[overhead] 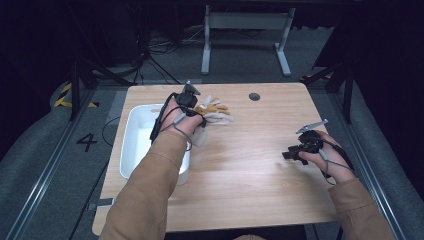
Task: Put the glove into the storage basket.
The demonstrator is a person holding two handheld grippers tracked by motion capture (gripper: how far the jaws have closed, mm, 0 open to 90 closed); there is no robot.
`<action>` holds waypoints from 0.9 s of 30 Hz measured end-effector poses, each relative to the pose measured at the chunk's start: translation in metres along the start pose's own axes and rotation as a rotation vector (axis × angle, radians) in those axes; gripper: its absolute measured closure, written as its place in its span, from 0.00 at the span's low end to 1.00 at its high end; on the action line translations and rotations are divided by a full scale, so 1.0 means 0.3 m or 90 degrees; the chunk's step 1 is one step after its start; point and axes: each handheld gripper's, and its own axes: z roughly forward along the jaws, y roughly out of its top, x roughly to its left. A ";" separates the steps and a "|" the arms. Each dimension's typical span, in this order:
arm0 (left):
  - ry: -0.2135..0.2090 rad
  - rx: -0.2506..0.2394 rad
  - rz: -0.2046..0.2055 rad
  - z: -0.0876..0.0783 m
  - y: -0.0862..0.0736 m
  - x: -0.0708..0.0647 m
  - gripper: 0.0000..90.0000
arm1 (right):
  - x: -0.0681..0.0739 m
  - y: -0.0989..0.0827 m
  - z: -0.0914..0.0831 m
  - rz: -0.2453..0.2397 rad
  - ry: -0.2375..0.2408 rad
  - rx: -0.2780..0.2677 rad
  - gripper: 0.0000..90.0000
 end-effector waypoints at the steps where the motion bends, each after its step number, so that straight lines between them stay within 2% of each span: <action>1: 0.004 0.001 -0.011 -0.004 0.000 0.004 0.76 | 0.008 0.001 0.000 -0.011 -0.001 0.006 0.65; 4: 0.019 0.006 -0.032 -0.013 0.002 0.020 0.76 | 0.018 0.003 -0.001 -0.015 0.014 0.010 0.65; 7: 0.032 -0.005 -0.051 -0.019 0.006 0.032 0.76 | 0.025 0.006 -0.006 -0.033 0.020 0.009 0.64; 10: 0.033 -0.005 -0.069 -0.022 0.006 0.045 0.76 | 0.031 0.004 -0.010 -0.042 0.027 0.005 0.63; 15: 0.034 -0.007 -0.093 -0.034 -0.003 0.069 0.76 | 0.030 0.005 -0.011 -0.036 0.025 0.004 0.63; 21: 0.041 -0.020 -0.110 -0.057 -0.018 0.091 0.76 | 0.020 0.006 -0.001 -0.032 0.031 0.017 0.62; 27: 0.063 -0.025 -0.138 -0.082 -0.051 0.131 0.76 | 0.022 0.058 0.003 -0.037 0.042 0.006 0.62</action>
